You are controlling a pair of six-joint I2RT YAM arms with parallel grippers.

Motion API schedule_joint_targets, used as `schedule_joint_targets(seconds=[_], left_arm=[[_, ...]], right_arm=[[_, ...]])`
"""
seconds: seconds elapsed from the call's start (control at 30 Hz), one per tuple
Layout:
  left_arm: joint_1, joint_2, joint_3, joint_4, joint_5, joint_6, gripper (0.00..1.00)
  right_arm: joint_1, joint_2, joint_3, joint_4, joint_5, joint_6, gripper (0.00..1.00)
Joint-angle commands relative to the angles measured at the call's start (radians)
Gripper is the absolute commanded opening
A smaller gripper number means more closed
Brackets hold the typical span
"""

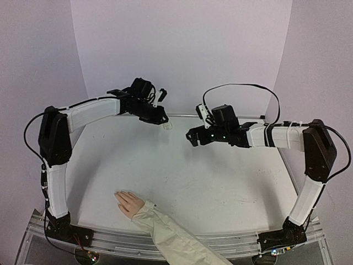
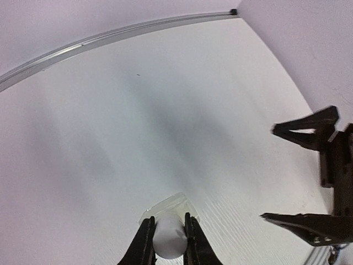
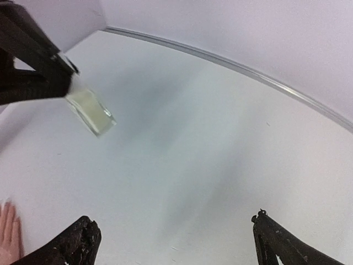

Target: Paint the nails

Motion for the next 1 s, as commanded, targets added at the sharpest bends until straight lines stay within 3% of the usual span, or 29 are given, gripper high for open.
schedule_joint_targets(seconds=[0.0,0.2,0.37,0.6,0.97], left_arm=[[0.016,0.188,0.231,-0.050,-0.145,0.021,0.00],[0.018,0.403,0.486,-0.075,-0.228,0.092,0.00],[0.020,0.523,0.610,-0.096,-0.241,0.076,0.00],[0.019,0.621,0.653,-0.109,-0.220,0.022,0.00],[0.018,0.652,0.631,-0.125,-0.246,0.042,0.04]], right_arm=[[-0.052,-0.126,-0.076,0.009,0.109,0.125,0.98],[-0.075,-0.243,-0.151,-0.033,0.144,0.140,0.98],[-0.074,-0.311,-0.177,-0.057,0.164,0.134,0.98],[-0.075,-0.360,-0.184,-0.065,0.177,0.123,0.98],[-0.075,-0.349,-0.190,-0.066,0.177,0.128,0.98]])
